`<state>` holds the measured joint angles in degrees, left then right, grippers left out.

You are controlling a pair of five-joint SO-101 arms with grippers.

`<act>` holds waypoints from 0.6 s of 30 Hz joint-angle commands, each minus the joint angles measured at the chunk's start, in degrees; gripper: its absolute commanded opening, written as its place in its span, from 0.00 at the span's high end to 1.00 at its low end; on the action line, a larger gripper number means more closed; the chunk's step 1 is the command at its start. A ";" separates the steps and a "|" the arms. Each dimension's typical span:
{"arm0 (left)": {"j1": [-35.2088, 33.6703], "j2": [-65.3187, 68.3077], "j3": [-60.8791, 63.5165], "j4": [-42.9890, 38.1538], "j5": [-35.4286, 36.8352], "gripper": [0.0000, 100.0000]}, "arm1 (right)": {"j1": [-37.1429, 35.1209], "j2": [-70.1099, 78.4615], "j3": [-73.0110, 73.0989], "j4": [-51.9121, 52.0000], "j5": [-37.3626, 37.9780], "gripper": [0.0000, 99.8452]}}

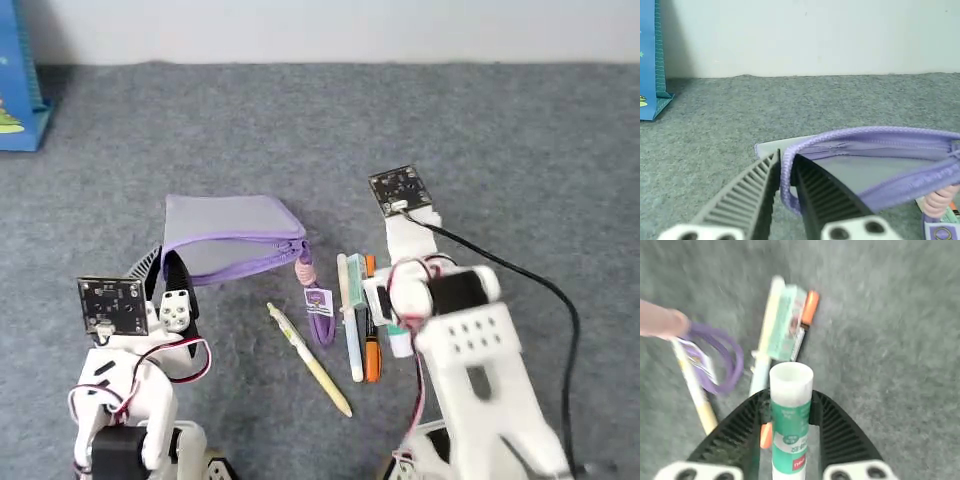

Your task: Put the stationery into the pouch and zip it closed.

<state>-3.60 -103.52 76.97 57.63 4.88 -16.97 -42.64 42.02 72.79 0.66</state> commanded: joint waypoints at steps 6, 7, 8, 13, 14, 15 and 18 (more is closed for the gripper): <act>0.18 -0.97 -2.77 -0.44 1.05 0.99 | -9.71 -19.47 -1.23 0.13 -9.85 0.99; 0.18 -0.97 -2.77 -0.44 1.05 0.99 | -10.59 -22.02 -0.18 0.04 -10.29 0.99; 0.18 -0.97 -2.77 -0.44 1.05 0.99 | -11.30 -24.57 1.14 -0.84 -10.29 0.99; 0.18 -0.97 -2.77 -0.44 1.05 0.99 | -11.82 -38.90 10.55 -7.52 -12.22 0.99; 0.18 -0.97 -2.77 -0.44 1.05 0.99 | -11.91 -41.63 12.22 -8.13 -12.75 0.99; 0.18 -0.97 -2.77 -0.44 1.05 0.99 | -12.18 -44.00 13.80 -8.92 -13.10 0.99; 0.18 -0.97 -2.77 -0.44 1.05 0.99 | -15.08 -50.68 16.53 -10.33 -13.27 0.99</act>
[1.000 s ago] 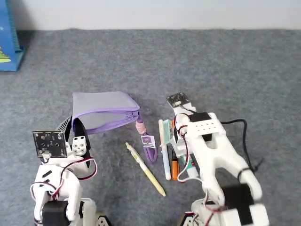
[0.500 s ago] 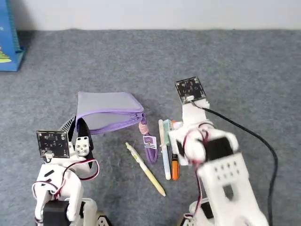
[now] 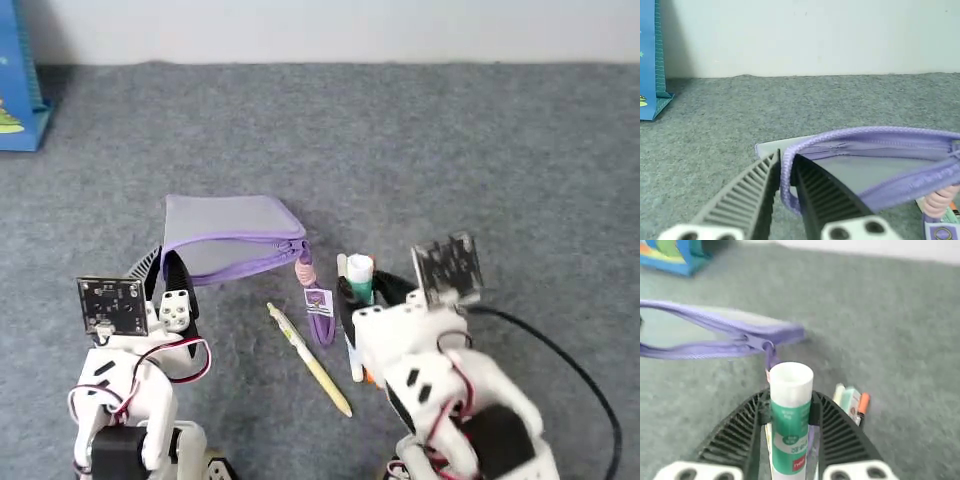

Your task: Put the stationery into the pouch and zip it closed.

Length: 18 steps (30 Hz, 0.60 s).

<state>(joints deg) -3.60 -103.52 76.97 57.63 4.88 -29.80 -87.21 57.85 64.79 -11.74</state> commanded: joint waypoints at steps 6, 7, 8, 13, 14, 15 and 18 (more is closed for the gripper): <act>0.18 -0.97 -2.68 -0.53 1.05 0.99 | -10.86 -14.46 4.31 -10.68 -0.62 0.99; 0.18 -0.97 -2.33 -0.70 1.05 0.99 | -12.18 -15.25 5.10 -12.44 -0.62 0.99; 0.26 -0.97 -2.15 -0.79 0.97 0.99 | -13.49 -15.87 6.07 -14.46 -0.62 0.99; 0.26 -0.97 -1.80 -1.49 0.97 0.99 | -18.07 -16.48 10.20 -25.80 -0.53 0.99; 0.35 -0.97 -1.80 -1.49 0.97 0.99 | -18.68 -16.48 11.08 -28.53 -0.53 0.99; 0.35 -0.97 -1.80 -1.49 0.97 0.99 | -19.12 -16.48 12.31 -31.16 -0.44 0.99; 0.44 -0.97 -1.80 -1.49 0.97 0.99 | -20.53 -16.48 16.44 -39.78 2.99 0.99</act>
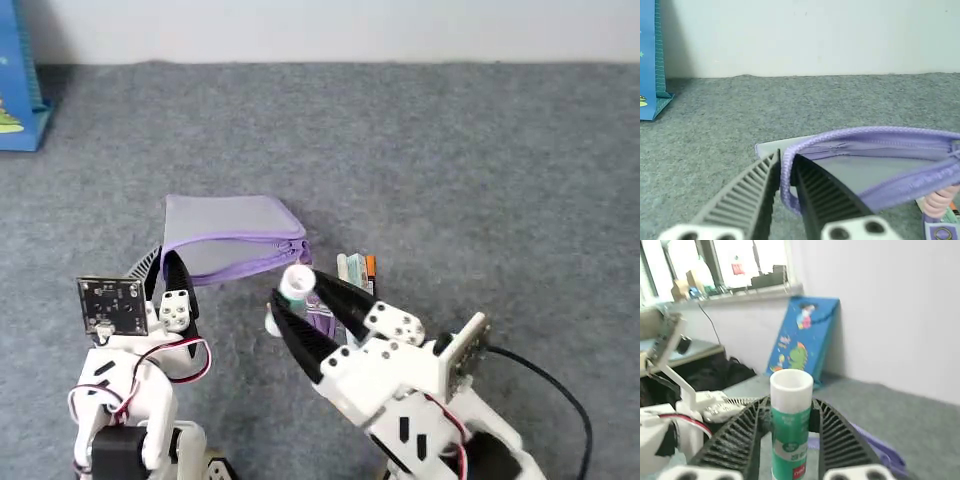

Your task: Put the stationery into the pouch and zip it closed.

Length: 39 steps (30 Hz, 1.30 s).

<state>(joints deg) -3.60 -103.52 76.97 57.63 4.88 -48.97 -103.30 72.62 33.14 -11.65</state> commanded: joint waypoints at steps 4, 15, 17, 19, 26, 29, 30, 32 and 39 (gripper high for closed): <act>0.53 -0.97 -1.71 -1.49 0.97 0.99 | -2.68 -0.31 9.67 -23.16 10.02 0.99; 0.53 -0.97 -1.10 -2.37 0.97 0.99 | -2.51 0.13 18.90 -40.40 15.91 0.99; 0.53 -0.97 -0.84 -2.73 0.97 0.99 | -2.42 1.98 18.02 -40.48 15.91 0.99; 0.53 -0.97 -0.84 -2.81 0.97 0.99 | -1.89 5.05 16.26 -40.84 15.74 0.99; 0.53 -0.97 -0.84 -2.64 0.97 0.99 | 1.45 23.16 7.38 -42.24 7.30 0.99; 0.53 -0.97 -0.84 -2.55 0.97 0.99 | 2.95 30.81 6.24 -50.68 6.68 0.99; 0.53 -0.97 -0.84 -2.55 0.97 0.99 | 2.95 33.10 6.24 -53.32 6.68 0.99; 0.53 -0.97 -0.84 -2.55 0.97 0.99 | 2.77 37.58 6.15 -57.27 6.95 0.99; 0.53 -0.97 -0.84 -2.55 0.97 0.99 | 3.03 50.86 2.55 -66.68 8.70 0.99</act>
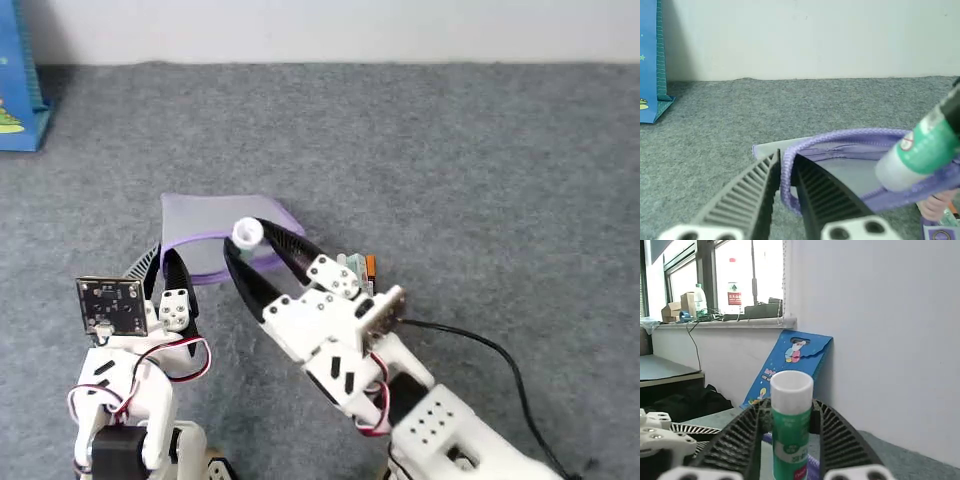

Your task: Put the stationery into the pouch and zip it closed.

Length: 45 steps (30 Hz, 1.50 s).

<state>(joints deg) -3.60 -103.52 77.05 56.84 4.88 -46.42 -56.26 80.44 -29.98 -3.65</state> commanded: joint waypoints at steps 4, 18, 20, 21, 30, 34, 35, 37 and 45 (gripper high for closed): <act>0.53 -0.97 -0.92 -1.76 0.97 0.99 | 0.48 8.84 -7.30 -6.46 0.70 0.99; 0.53 -0.97 -1.01 -1.67 0.97 0.99 | 0.48 6.29 -5.71 3.21 0.62 0.84; 0.53 -0.97 -1.01 -1.67 0.88 0.99 | 0.57 2.24 -5.80 7.78 0.62 0.86; 0.53 -0.97 -1.01 -1.67 0.88 0.99 | 0.75 0.04 -5.80 10.24 0.62 0.86; 0.18 -0.97 -1.01 -1.76 0.88 0.99 | 15.43 -18.95 -16.88 56.22 -13.36 0.87; 0.18 -0.97 -1.01 -1.85 0.97 0.99 | 21.14 -18.07 -28.92 79.34 -16.26 0.87; 0.18 -0.97 -1.10 -1.85 0.97 0.99 | 22.02 -17.10 -30.77 82.86 -15.91 0.87; 0.09 -0.97 -1.10 -1.85 0.97 0.99 | 24.04 -14.20 -32.62 86.73 -15.91 0.87; 0.09 -0.97 -1.10 -1.76 0.97 0.99 | 29.32 5.49 -32.53 89.10 -13.98 0.86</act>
<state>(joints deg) -3.69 -103.52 77.05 56.84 4.97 -18.55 -58.11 50.90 58.99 -18.42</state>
